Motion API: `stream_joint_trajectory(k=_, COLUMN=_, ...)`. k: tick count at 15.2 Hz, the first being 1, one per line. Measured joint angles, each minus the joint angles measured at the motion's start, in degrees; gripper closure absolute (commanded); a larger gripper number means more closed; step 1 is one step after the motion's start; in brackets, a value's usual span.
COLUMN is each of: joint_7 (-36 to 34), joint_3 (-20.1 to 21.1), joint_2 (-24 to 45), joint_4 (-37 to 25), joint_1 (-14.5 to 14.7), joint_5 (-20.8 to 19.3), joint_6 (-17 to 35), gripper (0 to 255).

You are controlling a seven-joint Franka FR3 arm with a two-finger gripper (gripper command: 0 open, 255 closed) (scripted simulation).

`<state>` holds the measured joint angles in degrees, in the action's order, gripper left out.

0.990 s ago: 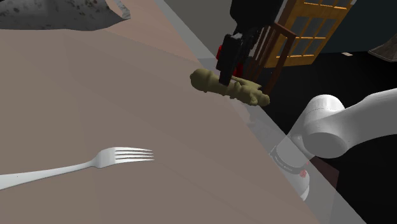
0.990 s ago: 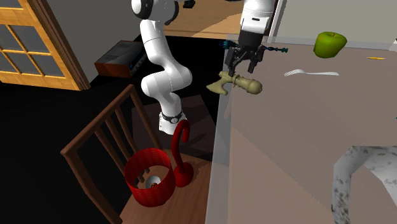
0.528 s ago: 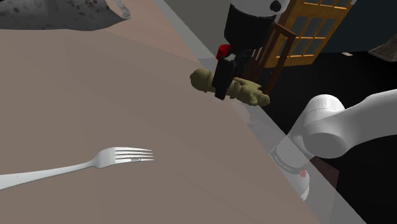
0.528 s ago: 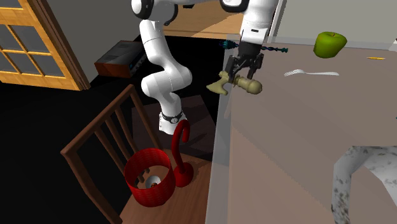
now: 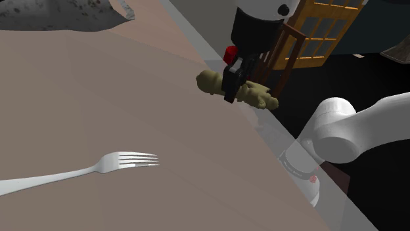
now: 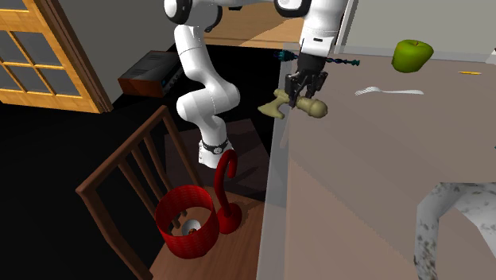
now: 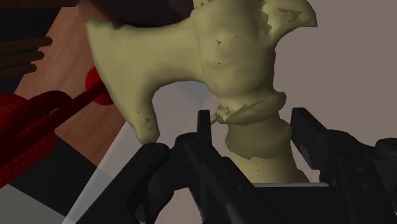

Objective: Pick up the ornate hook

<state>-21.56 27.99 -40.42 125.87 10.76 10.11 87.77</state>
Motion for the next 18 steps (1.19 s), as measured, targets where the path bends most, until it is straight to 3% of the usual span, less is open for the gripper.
stream_joint_trajectory(k=5, joint_7=0.03, joint_3=-0.15, joint_2=0.21, joint_4=-0.87, joint_1=-0.08, joint_5=-0.14, joint_6=-0.82, gripper=255)
stream_joint_trajectory(k=18, joint_7=-0.27, joint_3=-0.89, joint_2=4.17, joint_4=-13.78, joint_1=-1.49, joint_5=-1.88, joint_6=-9.89, gripper=255)
